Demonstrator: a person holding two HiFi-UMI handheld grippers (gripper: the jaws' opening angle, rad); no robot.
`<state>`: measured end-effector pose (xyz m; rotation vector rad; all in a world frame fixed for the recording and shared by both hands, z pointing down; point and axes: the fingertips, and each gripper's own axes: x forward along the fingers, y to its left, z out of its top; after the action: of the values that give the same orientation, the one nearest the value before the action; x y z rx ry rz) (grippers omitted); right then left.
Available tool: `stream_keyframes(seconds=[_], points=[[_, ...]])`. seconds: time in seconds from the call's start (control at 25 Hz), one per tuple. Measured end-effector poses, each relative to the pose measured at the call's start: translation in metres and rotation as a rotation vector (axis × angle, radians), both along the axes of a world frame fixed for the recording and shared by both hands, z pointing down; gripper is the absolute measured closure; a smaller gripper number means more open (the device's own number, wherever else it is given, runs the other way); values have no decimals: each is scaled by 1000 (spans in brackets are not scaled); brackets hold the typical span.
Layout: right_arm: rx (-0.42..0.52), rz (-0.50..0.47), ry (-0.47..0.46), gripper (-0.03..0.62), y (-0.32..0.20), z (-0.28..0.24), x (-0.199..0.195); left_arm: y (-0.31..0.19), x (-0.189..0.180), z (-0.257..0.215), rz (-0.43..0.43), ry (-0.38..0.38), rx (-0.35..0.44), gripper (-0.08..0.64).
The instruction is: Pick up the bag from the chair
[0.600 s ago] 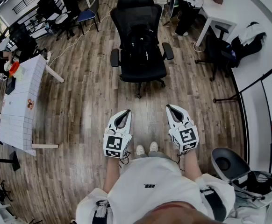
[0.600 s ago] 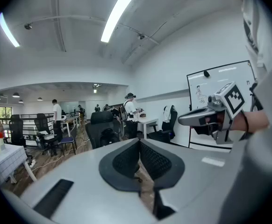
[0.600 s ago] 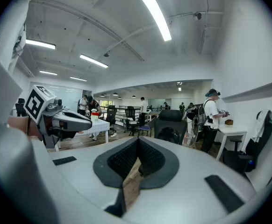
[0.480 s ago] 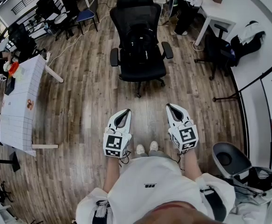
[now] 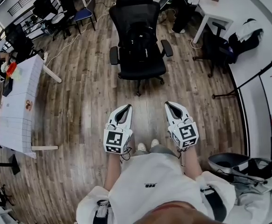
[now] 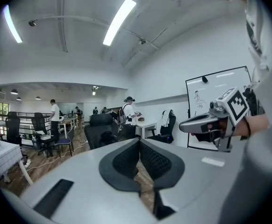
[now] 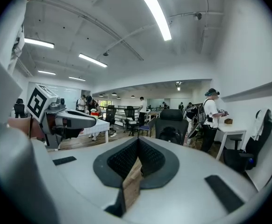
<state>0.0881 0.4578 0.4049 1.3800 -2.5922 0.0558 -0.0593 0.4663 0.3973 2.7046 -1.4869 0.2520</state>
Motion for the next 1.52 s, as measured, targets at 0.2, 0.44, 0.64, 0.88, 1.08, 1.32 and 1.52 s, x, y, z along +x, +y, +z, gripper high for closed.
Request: stream_keyframes(seconds=[0.2,0.44,0.64,0.88,1.08,1.32,1.52], points=[[18,20,18,597,-8,2,-12,-10,-14,-1,18,-4,20,548],[29,33,12,597,-35,0,-18,-37,-16,-6,40,-6,35,548],[32,30,7,597,-70,4,-20,-71,-15,-6,43,-17,47,548],[61,35,21,597,-120,3,-17,-121,-14,-4,30,-20,49,548],[56,3,33,598,-169,5,-9,-169,-2,-1,14,-14,32,548],[19,-6,30,597,-228,14,-2,-225,5,9,-3,-16,-5,548],[3,-14,16,597,-277,13,10,-270,13,12,-19,-19,-24,548]])
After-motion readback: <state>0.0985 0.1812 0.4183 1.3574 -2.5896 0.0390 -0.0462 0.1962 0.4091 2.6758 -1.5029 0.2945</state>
